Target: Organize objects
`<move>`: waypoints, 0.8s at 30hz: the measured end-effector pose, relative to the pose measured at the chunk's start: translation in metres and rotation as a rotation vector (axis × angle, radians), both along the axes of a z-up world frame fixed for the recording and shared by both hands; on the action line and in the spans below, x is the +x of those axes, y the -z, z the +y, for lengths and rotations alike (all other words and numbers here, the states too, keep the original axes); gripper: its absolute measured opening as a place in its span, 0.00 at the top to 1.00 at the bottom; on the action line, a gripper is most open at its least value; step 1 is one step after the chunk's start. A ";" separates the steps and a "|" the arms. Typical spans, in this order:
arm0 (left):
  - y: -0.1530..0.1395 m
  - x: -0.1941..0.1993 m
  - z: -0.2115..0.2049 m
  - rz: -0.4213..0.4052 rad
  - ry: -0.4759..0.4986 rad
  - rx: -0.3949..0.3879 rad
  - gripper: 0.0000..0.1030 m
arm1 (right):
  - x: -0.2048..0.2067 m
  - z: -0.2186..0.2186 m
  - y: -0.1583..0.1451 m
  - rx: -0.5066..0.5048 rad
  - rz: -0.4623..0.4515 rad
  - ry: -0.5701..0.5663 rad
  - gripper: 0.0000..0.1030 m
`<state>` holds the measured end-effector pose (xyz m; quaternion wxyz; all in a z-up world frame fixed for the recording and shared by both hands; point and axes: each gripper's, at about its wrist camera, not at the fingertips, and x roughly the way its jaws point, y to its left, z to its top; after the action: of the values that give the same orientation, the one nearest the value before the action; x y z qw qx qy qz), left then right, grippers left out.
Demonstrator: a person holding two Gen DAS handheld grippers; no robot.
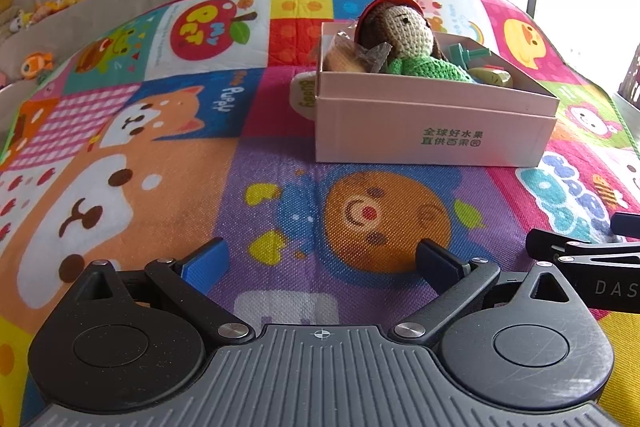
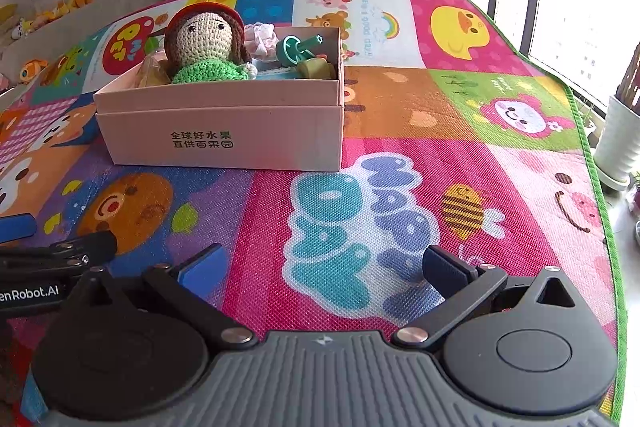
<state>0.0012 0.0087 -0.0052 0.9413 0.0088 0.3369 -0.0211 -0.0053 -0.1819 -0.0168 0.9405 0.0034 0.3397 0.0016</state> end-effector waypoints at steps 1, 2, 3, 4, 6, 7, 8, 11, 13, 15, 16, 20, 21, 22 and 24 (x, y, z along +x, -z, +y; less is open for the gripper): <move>0.000 0.000 0.000 0.000 0.000 0.001 0.01 | -0.001 0.000 0.000 0.000 0.000 0.000 0.00; 0.000 0.000 0.000 0.000 0.000 0.003 0.01 | -0.001 0.000 0.000 0.000 0.000 0.000 0.00; 0.000 0.000 0.000 0.000 0.000 0.000 0.01 | -0.001 0.000 0.000 0.001 0.000 0.000 0.00; 0.000 0.000 0.000 0.000 0.001 0.001 0.01 | -0.001 0.000 0.000 -0.001 0.000 0.000 0.00; 0.000 0.000 0.000 0.000 0.001 -0.002 0.01 | -0.001 0.001 0.000 0.000 0.000 0.001 0.00; 0.000 0.000 0.001 0.000 0.001 -0.002 0.01 | -0.002 0.001 0.000 -0.002 0.000 0.001 0.00; 0.000 0.000 0.001 0.000 0.001 -0.002 0.01 | -0.002 0.001 0.000 0.000 0.000 0.001 0.00; 0.000 0.000 0.001 0.000 0.001 -0.002 0.01 | -0.002 0.001 0.000 0.000 0.000 0.001 0.00; 0.000 0.000 0.000 0.000 0.001 -0.002 0.01 | -0.002 0.001 0.000 -0.001 0.000 0.001 0.00; 0.000 0.000 0.000 0.000 0.001 -0.002 0.01 | -0.002 0.001 0.000 -0.001 0.000 0.001 0.00; 0.000 0.000 0.000 0.000 0.001 -0.002 0.01 | -0.002 0.001 0.000 -0.001 0.000 0.001 0.00; -0.001 0.000 0.000 0.000 0.002 -0.003 0.01 | -0.003 0.001 0.000 0.000 0.000 0.001 0.00; -0.001 0.000 0.000 0.000 0.002 -0.002 0.01 | -0.003 0.001 -0.001 -0.001 0.000 0.001 0.00; -0.001 0.000 0.001 0.000 0.002 -0.003 0.01 | -0.003 0.001 -0.001 -0.001 0.000 0.001 0.00; -0.001 0.000 0.000 0.000 0.001 -0.001 0.01 | -0.003 0.001 -0.001 -0.001 0.000 0.001 0.00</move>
<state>0.0011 0.0091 -0.0046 0.9412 0.0085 0.3369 -0.0220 -0.0079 -0.1808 -0.0162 0.9405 0.0031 0.3398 0.0009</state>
